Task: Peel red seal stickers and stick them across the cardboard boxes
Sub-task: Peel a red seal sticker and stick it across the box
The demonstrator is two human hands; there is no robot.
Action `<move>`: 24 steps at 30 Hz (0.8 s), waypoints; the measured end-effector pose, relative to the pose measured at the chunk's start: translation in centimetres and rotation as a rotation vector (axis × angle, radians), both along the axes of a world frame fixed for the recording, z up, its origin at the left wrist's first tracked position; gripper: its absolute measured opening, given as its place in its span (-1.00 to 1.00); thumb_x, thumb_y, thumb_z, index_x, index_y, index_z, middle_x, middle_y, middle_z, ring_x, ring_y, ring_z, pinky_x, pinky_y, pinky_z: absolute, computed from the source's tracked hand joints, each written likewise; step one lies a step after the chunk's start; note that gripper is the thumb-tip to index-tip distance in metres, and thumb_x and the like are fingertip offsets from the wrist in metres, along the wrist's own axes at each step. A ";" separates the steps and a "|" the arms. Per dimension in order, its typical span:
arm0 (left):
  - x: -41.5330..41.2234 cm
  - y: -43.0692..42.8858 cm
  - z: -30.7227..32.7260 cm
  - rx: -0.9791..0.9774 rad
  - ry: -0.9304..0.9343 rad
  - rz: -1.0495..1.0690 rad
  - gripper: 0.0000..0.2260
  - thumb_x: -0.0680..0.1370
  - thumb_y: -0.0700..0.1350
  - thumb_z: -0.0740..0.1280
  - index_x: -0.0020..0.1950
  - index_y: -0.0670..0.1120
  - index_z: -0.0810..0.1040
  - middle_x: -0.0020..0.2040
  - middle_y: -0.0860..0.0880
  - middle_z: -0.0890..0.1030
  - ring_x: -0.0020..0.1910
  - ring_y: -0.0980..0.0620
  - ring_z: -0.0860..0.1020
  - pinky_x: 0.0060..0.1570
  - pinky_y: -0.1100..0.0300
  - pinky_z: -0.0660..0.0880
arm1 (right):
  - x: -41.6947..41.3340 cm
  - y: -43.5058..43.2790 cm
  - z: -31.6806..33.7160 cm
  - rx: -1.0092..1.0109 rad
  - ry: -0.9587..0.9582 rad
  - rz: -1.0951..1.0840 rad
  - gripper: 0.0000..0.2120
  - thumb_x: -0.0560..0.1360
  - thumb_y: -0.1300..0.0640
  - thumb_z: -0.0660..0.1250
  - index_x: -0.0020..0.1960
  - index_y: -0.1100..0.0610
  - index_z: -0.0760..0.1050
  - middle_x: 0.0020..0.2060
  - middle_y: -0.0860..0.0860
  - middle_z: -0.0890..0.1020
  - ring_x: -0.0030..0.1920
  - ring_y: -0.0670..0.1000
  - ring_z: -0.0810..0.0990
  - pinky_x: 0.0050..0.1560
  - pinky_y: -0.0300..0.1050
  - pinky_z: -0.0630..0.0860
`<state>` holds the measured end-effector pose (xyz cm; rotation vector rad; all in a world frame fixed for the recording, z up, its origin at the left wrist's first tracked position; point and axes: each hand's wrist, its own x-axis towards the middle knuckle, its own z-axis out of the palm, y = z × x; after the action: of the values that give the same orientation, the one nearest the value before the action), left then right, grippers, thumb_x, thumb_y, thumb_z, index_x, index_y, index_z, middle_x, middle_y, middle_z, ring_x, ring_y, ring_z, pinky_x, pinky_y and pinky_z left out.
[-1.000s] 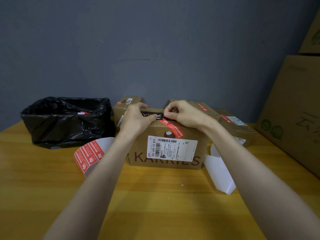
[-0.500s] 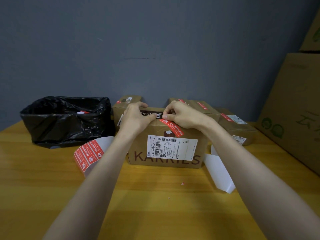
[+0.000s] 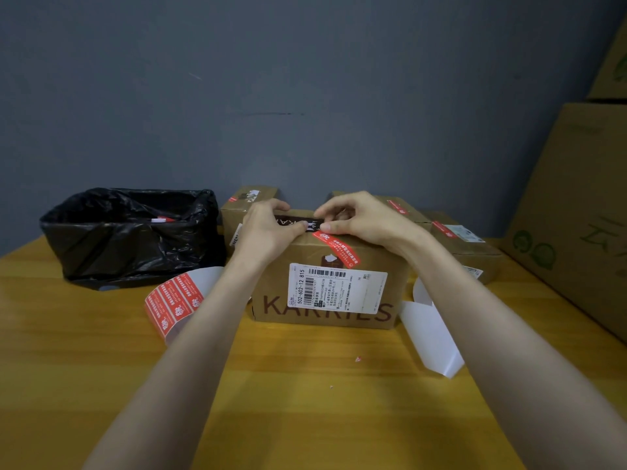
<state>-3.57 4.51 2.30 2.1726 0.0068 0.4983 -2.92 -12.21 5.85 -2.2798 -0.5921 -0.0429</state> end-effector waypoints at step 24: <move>-0.1 0.1 0.0 0.008 0.007 0.004 -0.60 0.43 0.06 0.44 0.22 -0.02 0.52 0.22 -0.04 0.52 0.18 -0.01 0.48 0.16 0.01 0.46 | -0.1 0.0 -0.6 -0.088 -0.119 0.032 -0.92 0.51 0.14 0.34 -0.16 0.04 0.56 -0.20 -0.16 0.57 -0.10 -0.15 0.53 -0.09 -0.33 0.42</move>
<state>-3.71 4.59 2.26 2.1824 0.0129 0.4944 -2.99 -12.20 5.28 -2.3649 -0.7052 -0.1401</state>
